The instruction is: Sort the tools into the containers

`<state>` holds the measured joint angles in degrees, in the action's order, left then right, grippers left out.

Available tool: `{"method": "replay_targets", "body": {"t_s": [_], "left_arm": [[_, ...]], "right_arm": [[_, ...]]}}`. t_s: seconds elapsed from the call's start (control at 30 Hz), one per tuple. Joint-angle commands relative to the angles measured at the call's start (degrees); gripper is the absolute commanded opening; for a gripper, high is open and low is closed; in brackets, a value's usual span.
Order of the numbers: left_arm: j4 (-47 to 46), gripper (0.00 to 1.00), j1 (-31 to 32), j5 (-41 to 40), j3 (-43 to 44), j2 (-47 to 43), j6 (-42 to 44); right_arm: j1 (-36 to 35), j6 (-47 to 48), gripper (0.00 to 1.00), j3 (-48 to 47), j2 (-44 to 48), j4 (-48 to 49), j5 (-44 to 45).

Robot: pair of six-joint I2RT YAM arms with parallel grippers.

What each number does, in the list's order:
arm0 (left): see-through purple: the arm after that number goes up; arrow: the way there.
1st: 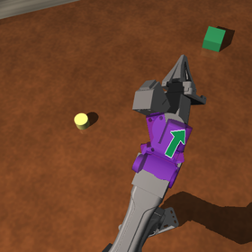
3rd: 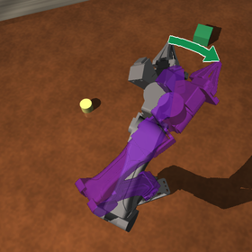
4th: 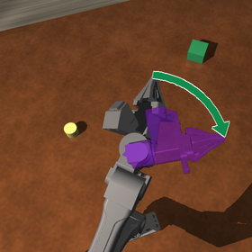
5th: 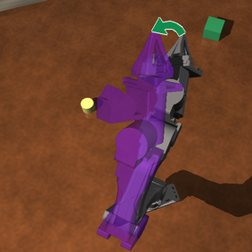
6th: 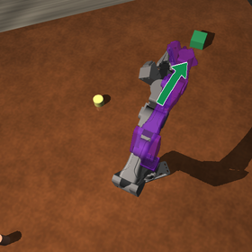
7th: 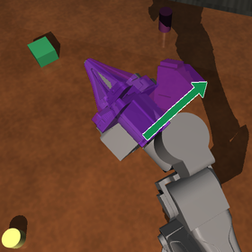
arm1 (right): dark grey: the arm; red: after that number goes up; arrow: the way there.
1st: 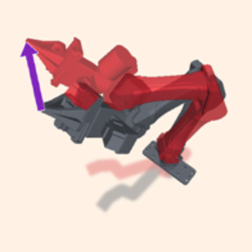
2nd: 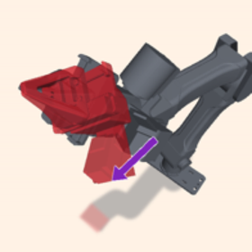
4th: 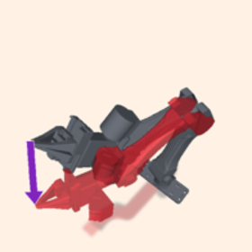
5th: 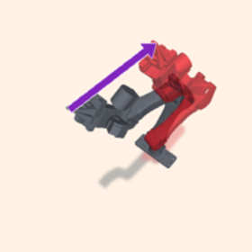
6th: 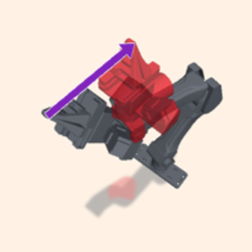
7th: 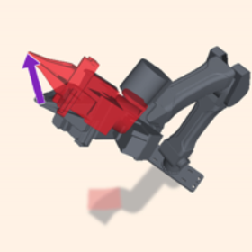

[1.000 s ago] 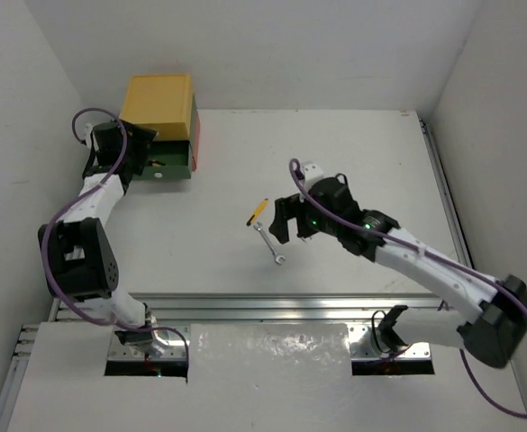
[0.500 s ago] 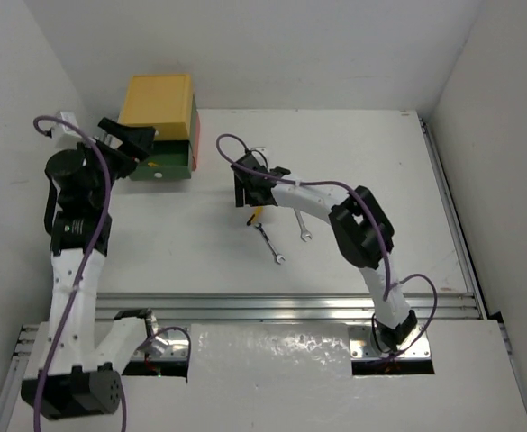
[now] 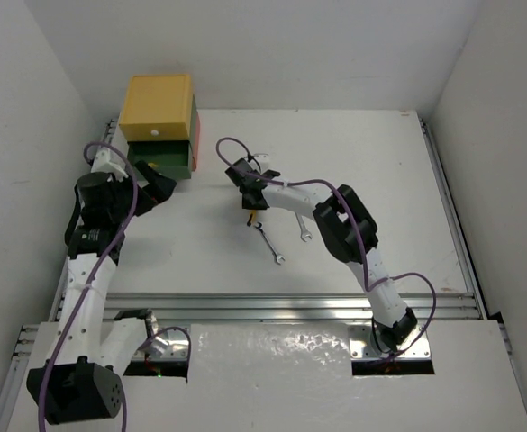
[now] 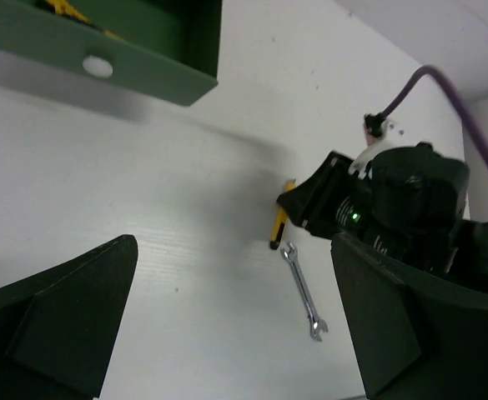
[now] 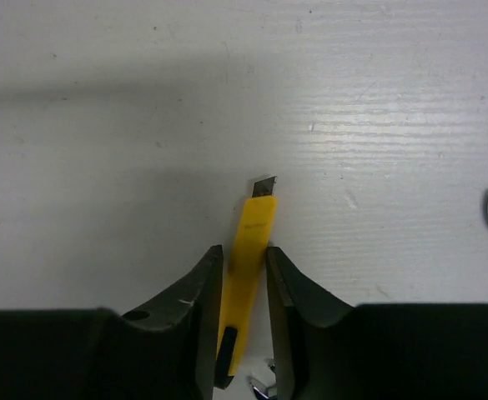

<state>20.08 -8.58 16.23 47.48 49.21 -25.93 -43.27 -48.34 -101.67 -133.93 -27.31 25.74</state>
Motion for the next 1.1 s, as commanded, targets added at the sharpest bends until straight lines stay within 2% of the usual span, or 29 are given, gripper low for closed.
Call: {"method": "replay_targets", "body": {"t_s": [0.0, 0.13, 0.17, 0.23, 0.3, 0.4, 0.63, 0.67, 0.7, 0.77, 0.83, 1.0, 1.07], "left_arm": [[-1.88, 0.99, 0.14, 2.40, -0.02, -1.14, 1.85], [-1.79, 0.99, 0.23, 2.23, -0.37, -1.57, 2.38], [-1.88, 0.99, 0.23, 2.32, -0.90, -1.84, 2.20], [-1.97, 0.99, 0.23, 2.75, -1.43, -2.10, 2.20], [-1.80, 0.99, 0.14, 2.75, -2.22, -2.36, 2.38], [-1.53, 0.99, 0.23, 3.11, -3.10, -2.89, 2.55], [-1.62, 0.99, 0.23, 4.07, -3.63, -2.72, 2.47], [-1.71, 0.99, 0.23, 4.25, -3.80, -2.63, 2.47], [-1.62, 0.99, 0.23, 4.60, -3.98, -2.63, 2.38], [-1.44, 0.99, 0.23, 4.78, -4.15, -2.89, 2.38], [-1.27, 0.99, 0.23, 5.30, -4.59, -3.59, 2.29], [-1.97, 0.99, 0.23, 8.46, -6.61, -6.93, 1.77], [-2.93, 0.99, 0.14, 10.13, -7.14, -7.72, 1.41]], "right_arm": [[-0.33, -5.10, 0.27, 0.86, -1.59, -1.95, -1.92], [-1.03, -5.72, 0.23, -1.77, -2.91, -2.75, -2.27], [-1.21, -5.63, 0.16, -2.30, -3.27, -3.27, -2.44], [-1.56, -4.84, 0.15, -3.80, -4.06, -3.98, -2.27], [-1.56, -4.31, 0.17, -4.76, -4.85, -4.59, -2.79], [-1.47, -3.96, 0.29, -4.42, -5.38, -4.95, -4.11], [-1.73, -3.43, 0.37, -3.45, -6.61, -4.68, -5.08], [-1.73, -2.73, 0.34, -3.19, -6.52, -4.25, -5.69], [-1.73, -2.55, 0.21, -2.84, -5.91, -3.11, -6.48], [-1.91, -1.07, 0.06, -1.00, -4.07, 0.31, -8.24], [-1.91, 0.95, 0.00, 4.70, -1.35, 10.14, -15.60], [-1.91, 4.74, 0.00, 16.57, 9.28, 28.14, -27.64], [-1.91, 4.83, 0.00, 21.65, 14.19, 32.56, -29.77]]}}
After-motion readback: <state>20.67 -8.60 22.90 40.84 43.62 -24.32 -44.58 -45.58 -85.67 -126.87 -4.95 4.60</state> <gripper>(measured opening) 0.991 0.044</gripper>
